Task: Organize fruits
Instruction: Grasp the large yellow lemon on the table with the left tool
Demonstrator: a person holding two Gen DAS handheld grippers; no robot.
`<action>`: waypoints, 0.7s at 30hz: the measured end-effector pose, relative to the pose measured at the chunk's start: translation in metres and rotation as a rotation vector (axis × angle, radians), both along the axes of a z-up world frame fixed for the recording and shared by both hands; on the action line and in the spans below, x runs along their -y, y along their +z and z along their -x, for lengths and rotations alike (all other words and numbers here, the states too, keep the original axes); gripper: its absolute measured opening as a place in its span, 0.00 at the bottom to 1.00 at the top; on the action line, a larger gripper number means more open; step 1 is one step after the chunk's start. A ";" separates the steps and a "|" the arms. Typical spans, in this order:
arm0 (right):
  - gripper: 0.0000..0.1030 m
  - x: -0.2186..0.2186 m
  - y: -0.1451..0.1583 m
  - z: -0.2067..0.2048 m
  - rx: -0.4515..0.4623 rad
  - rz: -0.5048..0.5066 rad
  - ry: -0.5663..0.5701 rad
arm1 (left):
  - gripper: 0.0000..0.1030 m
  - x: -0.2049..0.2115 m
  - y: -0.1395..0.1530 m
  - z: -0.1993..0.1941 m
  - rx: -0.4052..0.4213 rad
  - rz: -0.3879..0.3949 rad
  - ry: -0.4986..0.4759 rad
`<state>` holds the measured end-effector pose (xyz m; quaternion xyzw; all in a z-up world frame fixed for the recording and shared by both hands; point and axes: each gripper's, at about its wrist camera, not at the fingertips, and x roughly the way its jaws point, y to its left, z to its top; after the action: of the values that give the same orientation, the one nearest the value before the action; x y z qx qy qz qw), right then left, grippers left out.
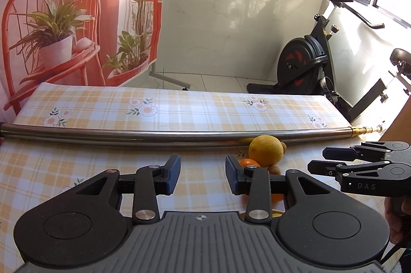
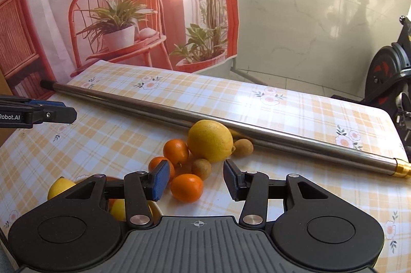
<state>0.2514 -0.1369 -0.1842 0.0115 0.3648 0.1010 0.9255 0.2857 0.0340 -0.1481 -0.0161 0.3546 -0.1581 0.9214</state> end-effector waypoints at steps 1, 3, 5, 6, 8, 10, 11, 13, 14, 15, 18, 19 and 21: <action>0.42 0.004 0.000 -0.001 0.003 0.000 -0.011 | 0.47 0.004 0.001 -0.002 0.001 0.002 -0.011; 0.42 0.012 0.000 -0.004 0.007 0.005 -0.032 | 0.53 0.011 0.001 -0.004 0.002 0.006 -0.029; 0.42 0.018 -0.003 -0.007 0.008 0.011 -0.049 | 0.53 0.022 -0.002 -0.008 -0.012 -0.006 -0.056; 0.42 0.020 -0.004 -0.007 0.006 0.012 -0.056 | 0.54 0.027 -0.005 -0.010 -0.022 -0.014 -0.070; 0.42 0.027 -0.008 -0.008 -0.001 0.007 -0.072 | 0.54 0.038 -0.011 -0.017 -0.041 -0.024 -0.088; 0.42 0.033 -0.013 -0.009 -0.009 -0.002 -0.087 | 0.55 0.048 -0.017 -0.026 -0.067 -0.017 -0.103; 0.42 0.035 -0.016 -0.009 -0.014 -0.007 -0.093 | 0.55 0.052 -0.021 -0.032 -0.081 -0.007 -0.108; 0.42 0.042 -0.022 -0.010 -0.026 -0.017 -0.105 | 0.55 0.061 -0.027 -0.043 -0.109 0.017 -0.118; 0.42 0.045 -0.025 -0.010 -0.031 -0.021 -0.108 | 0.55 0.065 -0.029 -0.047 -0.118 0.026 -0.122; 0.42 0.047 -0.027 -0.010 -0.035 -0.024 -0.111 | 0.55 0.070 -0.033 -0.055 -0.134 0.039 -0.130; 0.42 0.054 -0.035 -0.010 -0.047 -0.031 -0.119 | 0.55 0.080 -0.043 -0.068 -0.168 0.074 -0.128; 0.42 0.056 -0.038 -0.010 -0.050 -0.033 -0.123 | 0.55 0.083 -0.048 -0.073 -0.181 0.088 -0.127; 0.42 0.061 -0.043 -0.011 -0.057 -0.036 -0.133 | 0.55 0.089 -0.055 -0.080 -0.198 0.101 -0.125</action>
<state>0.2623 -0.1977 -0.2275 0.0554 0.3876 0.0453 0.9191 0.3659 -0.0546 -0.2034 -0.0560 0.4355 -0.2304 0.8684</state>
